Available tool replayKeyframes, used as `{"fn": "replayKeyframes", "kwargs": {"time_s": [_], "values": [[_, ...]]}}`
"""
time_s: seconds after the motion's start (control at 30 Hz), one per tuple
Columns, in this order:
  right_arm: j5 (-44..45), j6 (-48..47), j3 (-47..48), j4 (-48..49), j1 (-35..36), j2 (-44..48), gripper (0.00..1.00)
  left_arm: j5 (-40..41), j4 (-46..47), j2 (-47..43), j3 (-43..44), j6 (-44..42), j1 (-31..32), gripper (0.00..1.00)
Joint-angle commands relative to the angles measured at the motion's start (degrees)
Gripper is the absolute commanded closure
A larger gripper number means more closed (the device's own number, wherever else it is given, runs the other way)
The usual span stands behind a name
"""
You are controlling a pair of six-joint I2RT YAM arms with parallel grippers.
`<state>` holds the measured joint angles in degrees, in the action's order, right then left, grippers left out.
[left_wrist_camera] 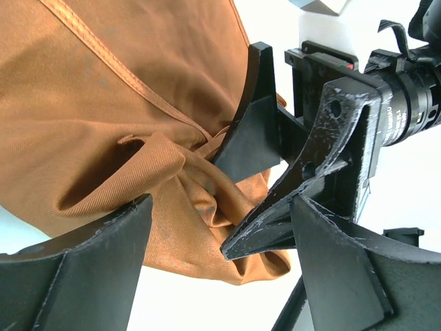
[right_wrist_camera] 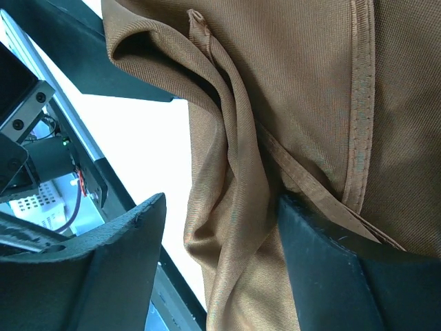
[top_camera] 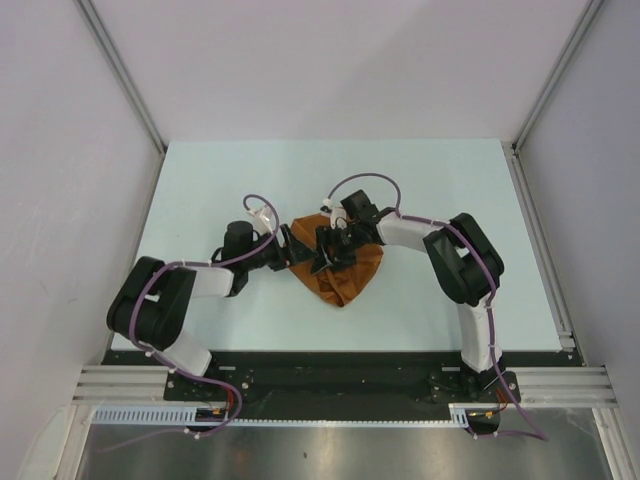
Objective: Fold the napkin, place the utensils inside, and roll it up
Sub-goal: Roll the napkin with the utensil
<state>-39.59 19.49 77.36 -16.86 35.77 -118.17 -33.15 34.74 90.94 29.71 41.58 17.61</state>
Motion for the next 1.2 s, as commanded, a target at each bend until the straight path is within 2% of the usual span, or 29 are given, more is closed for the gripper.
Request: {"fn": "replayKeyframes", "kwargs": {"time_s": [0.0,0.2,0.37,0.5,0.6,0.73,1.17], "values": [[-1.63,-3.49,-1.51,0.33,1.14,2.25,0.27,9.77,-3.72,1.97,-0.8,-0.89,-1.43,0.16],[-2.33,-1.38,-1.34,3.59,3.77,1.28,0.27,10.91,-5.73,-5.14,-4.13,0.6,-3.01,0.16],[-2.33,0.64,-1.78,7.1,6.15,1.71,0.27,13.72,-14.94,-16.19,-7.03,-0.54,-6.61,0.15],[-1.19,1.52,-1.43,8.51,7.73,1.28,0.26,14.6,-19.09,-24.81,-11.25,-1.15,-10.74,0.14],[-0.75,1.87,-1.34,9.21,8.27,1.01,0.26,16.35,-20.94,-28.79,-11.96,-2.03,-11.28,0.1],[-0.22,2.05,-1.34,9.22,8.35,0.66,0.26,17.77,-21.82,-25.65,-11.35,-3.18,-13.03,0.08],[-1.71,0.91,-3.53,12.03,8.27,3.91,0.24,8.1,-4.95,-18.61,-13.37,0.69,-16.38,0.07]]}}
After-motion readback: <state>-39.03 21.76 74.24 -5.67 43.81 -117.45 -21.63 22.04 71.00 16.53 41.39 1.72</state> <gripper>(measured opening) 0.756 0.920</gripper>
